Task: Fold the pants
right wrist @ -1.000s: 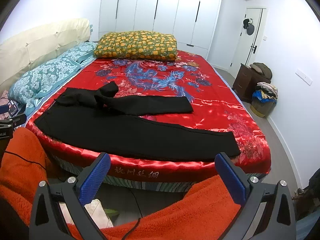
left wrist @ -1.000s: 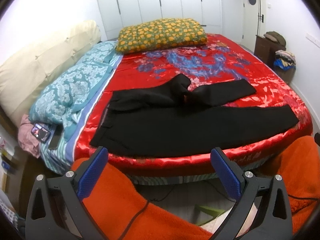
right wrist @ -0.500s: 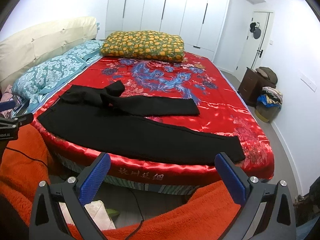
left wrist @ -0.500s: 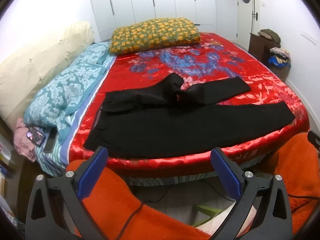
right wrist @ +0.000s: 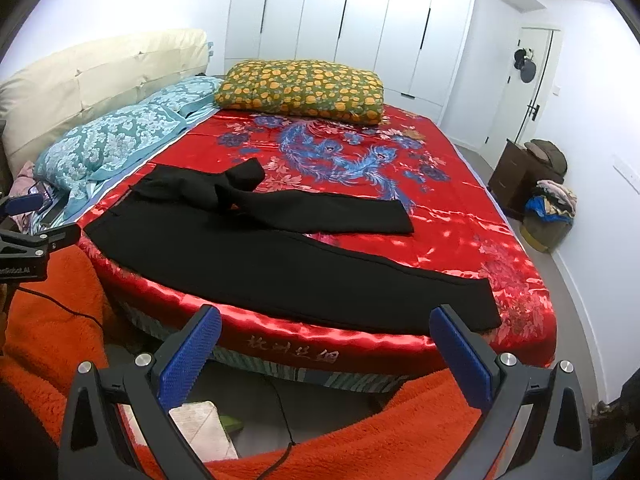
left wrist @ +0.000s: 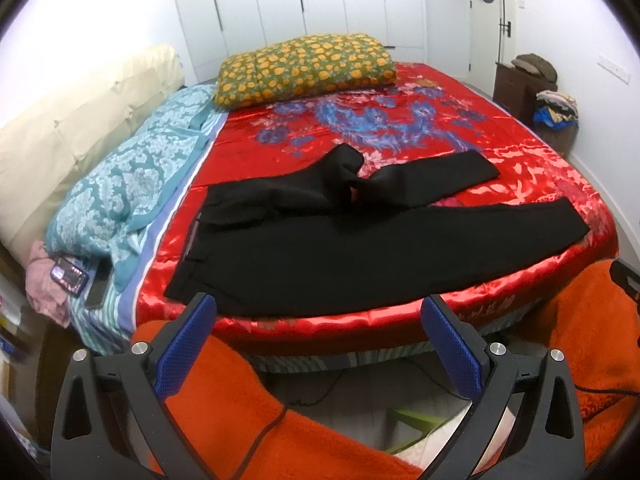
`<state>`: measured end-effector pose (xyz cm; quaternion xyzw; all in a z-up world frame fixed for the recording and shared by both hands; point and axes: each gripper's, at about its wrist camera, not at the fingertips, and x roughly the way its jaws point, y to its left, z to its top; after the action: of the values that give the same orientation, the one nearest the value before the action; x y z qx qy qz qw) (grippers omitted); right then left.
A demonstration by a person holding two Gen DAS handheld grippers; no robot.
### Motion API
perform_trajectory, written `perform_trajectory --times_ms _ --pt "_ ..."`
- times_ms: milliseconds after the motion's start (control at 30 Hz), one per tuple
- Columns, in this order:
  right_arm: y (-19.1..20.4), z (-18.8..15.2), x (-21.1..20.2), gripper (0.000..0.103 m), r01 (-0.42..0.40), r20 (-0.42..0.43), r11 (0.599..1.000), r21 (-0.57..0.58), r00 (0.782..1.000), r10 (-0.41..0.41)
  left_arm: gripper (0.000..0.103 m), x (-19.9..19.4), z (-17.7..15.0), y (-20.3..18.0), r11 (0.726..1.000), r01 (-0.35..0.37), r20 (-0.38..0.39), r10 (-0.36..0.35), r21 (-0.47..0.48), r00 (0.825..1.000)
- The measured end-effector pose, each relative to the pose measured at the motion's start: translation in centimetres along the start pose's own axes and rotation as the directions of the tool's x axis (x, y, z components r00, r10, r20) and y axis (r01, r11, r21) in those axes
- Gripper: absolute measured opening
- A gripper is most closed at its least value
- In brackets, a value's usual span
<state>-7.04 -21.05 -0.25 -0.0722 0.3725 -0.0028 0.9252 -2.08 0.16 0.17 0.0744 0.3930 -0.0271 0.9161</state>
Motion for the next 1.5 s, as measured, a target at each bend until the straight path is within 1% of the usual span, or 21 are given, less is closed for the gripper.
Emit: perform_trajectory --times_ms 300,400,533,600,700,800,900,967,1067,1100,1133,1233,1300,1333,1367,1400,1433,1467,1500 --pt "-0.2 0.2 0.2 0.103 -0.033 0.007 0.999 0.023 0.999 0.033 0.102 0.3 0.2 0.2 1.0 0.009 -0.001 -0.009 0.007 1.0" --pt "-0.4 0.3 0.1 0.103 -0.055 0.024 0.998 0.028 0.998 0.055 0.102 0.5 0.8 0.2 1.0 0.018 0.008 -0.018 0.005 1.0" --pt "-0.8 0.6 -0.2 0.103 -0.073 0.06 0.996 0.049 0.996 0.07 0.102 0.5 1.8 -0.2 0.999 0.048 0.025 -0.048 -0.004 0.999" --pt "-1.2 0.8 -0.3 0.103 -0.082 0.077 0.994 0.068 0.994 0.077 0.102 0.6 1.8 -0.6 0.998 0.058 0.026 -0.058 0.008 0.998" --pt "-1.8 0.8 -0.3 0.103 -0.088 0.092 0.991 0.099 0.993 0.079 0.102 1.0 1.8 -1.1 0.998 0.051 0.022 -0.052 0.043 0.998" --pt "-2.5 0.9 0.7 0.103 -0.145 0.094 0.982 0.124 0.987 0.134 0.102 1.6 2.1 -0.9 0.998 0.033 0.028 -0.035 0.053 0.999" --pt "-2.5 1.2 1.9 0.103 -0.245 0.12 0.963 0.113 0.965 0.232 0.102 2.4 3.3 -0.4 0.999 0.013 0.051 -0.016 0.052 0.999" --pt "-2.5 1.3 3.0 0.103 -0.293 0.132 0.949 0.114 0.951 0.278 0.102 2.9 4.7 -0.3 0.999 0.007 0.078 -0.01 0.043 0.997" --pt "-2.4 1.8 5.3 0.103 -0.342 0.071 0.929 0.145 0.94 0.335 0.102 3.7 6.5 -0.5 1.0 0.007 0.108 -0.009 0.021 0.994" --pt "-2.5 2.1 5.8 0.103 -0.346 0.072 0.927 0.147 0.938 0.339 0.102 4.0 7.0 -0.6 1.0 0.01 0.111 -0.011 0.009 0.994" --pt "-2.7 2.5 6.2 0.103 -0.344 0.075 0.928 0.144 0.939 0.336 0.102 4.4 7.3 -0.7 1.0 0.019 0.105 -0.018 -0.002 0.994" --pt "-4.2 4.9 8.5 0.103 -0.299 0.044 0.948 0.107 0.954 0.296 0.102 5.8 7.1 -1.4 0.999 0.043 0.063 -0.043 -0.003 0.997" --pt "-6.7 6.5 10.7 0.103 -0.267 0.076 0.96 0.081 0.962 0.261 0.102 7.3 6.4 -1.9 0.999 0.036 0.01 -0.036 0.024 0.999" --pt "-7.7 7.2 11.5 0.103 -0.253 0.075 0.964 0.077 0.966 0.247 0.102 7.7 6.2 -2.1 0.999 0.031 -0.004 -0.031 0.03 1.0" --pt "-9.4 8.3 13.5 0.103 -0.225 0.06 0.971 0.077 0.973 0.221 0.102 8.3 6.0 -2.2 0.999 0.025 -0.025 -0.024 0.033 0.999" --pt "-11.3 9.6 16.1 0.103 -0.214 0.032 0.973 0.086 0.977 0.212 0.102 8.9 5.8 -2.2 0.999 0.022 -0.046 -0.02 0.031 0.999" --pt "-12.5 10.4 17.6 0.103 -0.217 0.02 0.971 0.098 0.976 0.216 0.102 9.3 5.6 -2.2 0.999 0.02 -0.061 -0.019 0.026 0.998" --pt "-14.9 11.9 21.0 0.103 -0.236 -0.006 0.962 0.137 0.971 0.239 0.102 9.8 5.6 -2.2 1.0 0.018 -0.078 -0.016 0.021 0.997" --pt "-16.1 12.7 23.0 0.103 -0.249 -0.027 0.955 0.162 0.966 0.256 0.102 10.4 5.7 -2.1 1.0 0.012 -0.094 -0.01 0.016 0.996"
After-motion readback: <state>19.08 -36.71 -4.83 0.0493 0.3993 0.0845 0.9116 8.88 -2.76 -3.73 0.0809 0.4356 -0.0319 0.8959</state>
